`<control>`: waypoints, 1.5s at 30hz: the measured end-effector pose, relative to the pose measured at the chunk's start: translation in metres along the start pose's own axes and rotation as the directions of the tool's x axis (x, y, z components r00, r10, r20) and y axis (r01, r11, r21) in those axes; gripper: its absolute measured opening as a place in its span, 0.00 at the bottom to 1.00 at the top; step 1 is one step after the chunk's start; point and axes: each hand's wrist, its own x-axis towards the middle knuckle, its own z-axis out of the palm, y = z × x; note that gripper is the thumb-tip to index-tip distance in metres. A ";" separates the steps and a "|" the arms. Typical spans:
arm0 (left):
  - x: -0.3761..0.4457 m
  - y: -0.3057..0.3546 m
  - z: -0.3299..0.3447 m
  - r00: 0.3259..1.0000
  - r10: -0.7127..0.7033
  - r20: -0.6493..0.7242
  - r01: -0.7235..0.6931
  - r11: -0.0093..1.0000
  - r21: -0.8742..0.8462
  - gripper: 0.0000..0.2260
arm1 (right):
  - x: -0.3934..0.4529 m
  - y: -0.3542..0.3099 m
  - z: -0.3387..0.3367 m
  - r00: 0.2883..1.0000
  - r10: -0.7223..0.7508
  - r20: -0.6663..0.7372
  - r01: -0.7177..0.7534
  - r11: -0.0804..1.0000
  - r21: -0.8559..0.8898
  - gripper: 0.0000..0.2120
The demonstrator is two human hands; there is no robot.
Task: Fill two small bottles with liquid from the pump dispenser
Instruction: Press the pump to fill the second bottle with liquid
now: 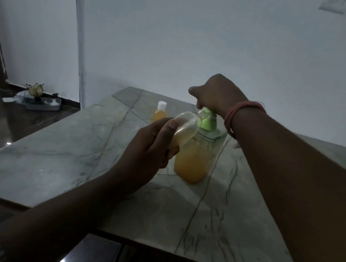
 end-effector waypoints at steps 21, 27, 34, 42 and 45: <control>0.000 -0.001 0.001 1.000 -0.006 0.012 0.005 0.999 0.034 0.16 | 0.000 0.002 0.002 0.999 -0.009 -0.040 0.009 1.000 0.015 0.13; -0.002 0.003 0.003 0.999 -0.035 0.008 0.035 0.999 0.026 0.16 | 0.000 -0.002 -0.005 0.996 -0.031 0.079 0.035 0.999 -0.042 0.13; -0.001 0.002 0.003 1.000 -0.008 0.009 0.008 0.999 0.037 0.15 | 0.000 -0.002 -0.006 0.994 -0.024 0.103 0.029 0.998 -0.047 0.13; 0.000 -0.001 0.002 1.000 -0.012 0.002 0.012 1.000 0.027 0.17 | 0.002 0.003 0.000 0.998 -0.005 0.058 0.004 1.000 0.030 0.15; 0.001 0.002 0.003 1.000 -0.019 0.002 0.018 0.999 0.029 0.17 | 0.003 0.000 -0.004 0.993 -0.007 0.118 0.015 0.998 -0.062 0.14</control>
